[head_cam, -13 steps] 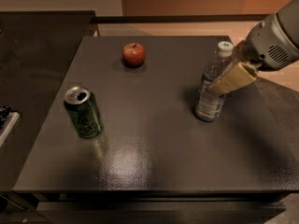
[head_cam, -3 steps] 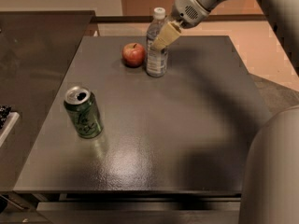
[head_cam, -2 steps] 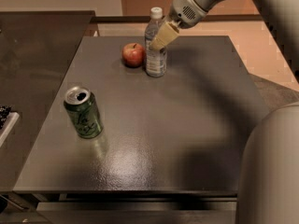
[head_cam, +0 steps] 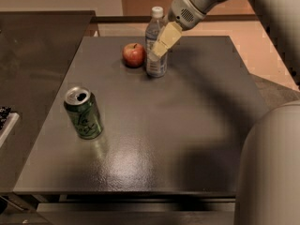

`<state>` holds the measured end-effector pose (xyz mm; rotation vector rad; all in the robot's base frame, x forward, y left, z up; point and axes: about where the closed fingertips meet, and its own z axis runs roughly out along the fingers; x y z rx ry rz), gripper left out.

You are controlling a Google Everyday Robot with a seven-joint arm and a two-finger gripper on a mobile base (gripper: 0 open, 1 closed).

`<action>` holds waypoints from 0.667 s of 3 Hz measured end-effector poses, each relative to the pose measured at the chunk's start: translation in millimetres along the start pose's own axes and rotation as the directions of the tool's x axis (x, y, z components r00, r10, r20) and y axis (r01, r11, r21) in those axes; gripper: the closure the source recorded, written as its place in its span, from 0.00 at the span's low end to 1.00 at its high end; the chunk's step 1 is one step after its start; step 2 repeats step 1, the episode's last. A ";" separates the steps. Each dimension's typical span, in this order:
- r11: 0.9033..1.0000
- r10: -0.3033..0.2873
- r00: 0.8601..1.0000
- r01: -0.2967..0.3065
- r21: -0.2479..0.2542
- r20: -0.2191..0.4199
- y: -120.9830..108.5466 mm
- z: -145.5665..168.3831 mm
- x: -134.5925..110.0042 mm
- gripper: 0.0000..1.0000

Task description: Move blue plastic bottle near apple

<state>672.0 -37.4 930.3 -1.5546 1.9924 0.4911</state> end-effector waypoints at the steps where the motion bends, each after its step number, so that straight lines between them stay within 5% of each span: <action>1: 1.000 0.000 1.000 0.000 0.000 0.000 0.0 0.1 0.0 0.00; 2: 1.000 0.000 1.000 0.000 0.000 0.000 0.0 0.1 0.0 0.00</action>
Offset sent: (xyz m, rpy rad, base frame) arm 0.0000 0.0000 0.0000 0.0000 0.0000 0.0000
